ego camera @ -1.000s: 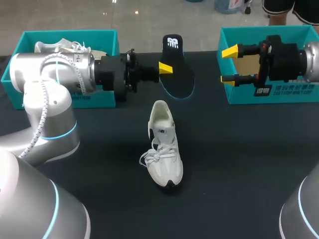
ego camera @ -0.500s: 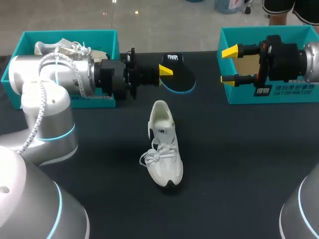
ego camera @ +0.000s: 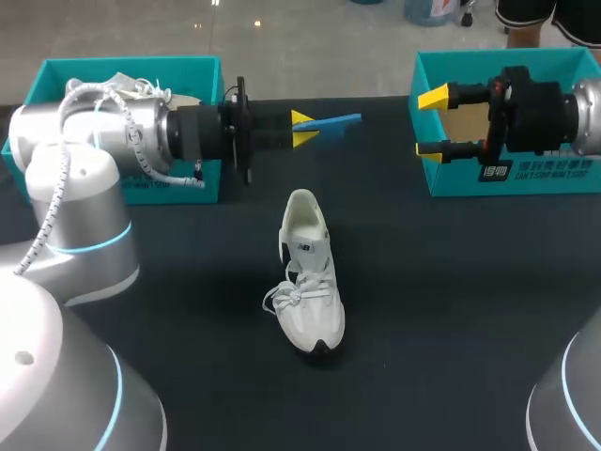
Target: Take the shoe out of the shoebox, open the shoe tongue, remove and reinsert the insole, then place the shoe into the shoebox
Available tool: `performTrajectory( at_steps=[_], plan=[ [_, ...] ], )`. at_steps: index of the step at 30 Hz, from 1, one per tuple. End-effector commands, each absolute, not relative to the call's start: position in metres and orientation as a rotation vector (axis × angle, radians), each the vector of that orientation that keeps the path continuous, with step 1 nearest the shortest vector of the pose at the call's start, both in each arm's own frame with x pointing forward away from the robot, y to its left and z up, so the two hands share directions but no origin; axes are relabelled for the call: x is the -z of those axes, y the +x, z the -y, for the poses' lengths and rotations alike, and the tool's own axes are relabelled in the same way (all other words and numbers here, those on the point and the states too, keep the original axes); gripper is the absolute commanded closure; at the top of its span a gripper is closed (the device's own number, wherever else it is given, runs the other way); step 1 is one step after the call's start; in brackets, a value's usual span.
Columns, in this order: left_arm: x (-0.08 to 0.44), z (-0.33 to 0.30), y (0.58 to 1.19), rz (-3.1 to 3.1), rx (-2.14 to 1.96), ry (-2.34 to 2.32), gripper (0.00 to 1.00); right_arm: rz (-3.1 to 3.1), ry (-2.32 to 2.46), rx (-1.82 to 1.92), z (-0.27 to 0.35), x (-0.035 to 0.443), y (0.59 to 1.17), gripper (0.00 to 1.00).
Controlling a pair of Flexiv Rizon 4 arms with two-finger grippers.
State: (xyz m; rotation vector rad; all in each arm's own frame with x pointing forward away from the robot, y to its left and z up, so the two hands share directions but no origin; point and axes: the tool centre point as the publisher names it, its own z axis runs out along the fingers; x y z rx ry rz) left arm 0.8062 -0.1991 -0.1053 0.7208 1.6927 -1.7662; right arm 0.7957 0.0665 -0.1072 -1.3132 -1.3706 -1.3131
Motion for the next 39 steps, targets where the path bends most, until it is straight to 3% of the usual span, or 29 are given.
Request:
performTrajectory(
  at_steps=[1, 8, 11, 29, 39],
  plan=[
    [0.104, 0.203, 0.807, -2.003, 2.225, 0.036, 1.0, 1.37, -1.315, 1.313, -0.067, 0.107, 0.796, 0.0],
    [0.104, 0.203, 0.807, -2.003, 2.225, 0.036, 1.0, 1.37, -1.315, 1.313, -0.067, 0.107, 0.796, 0.0],
    [0.101, 0.204, 0.805, -2.176, 2.472, -0.549, 1.0, 1.37, -1.315, 1.313, -0.067, 0.107, 0.796, 0.0],
    [0.1, 0.199, 0.793, -2.614, 2.545, -1.534, 1.0, 1.37, -1.315, 1.313, -0.067, 0.107, 0.796, 0.0],
    [0.102, 0.199, 0.793, -2.603, 2.588, -1.472, 1.0, 1.37, -1.315, 1.313, -0.067, 0.107, 0.796, 0.0]
  ],
)
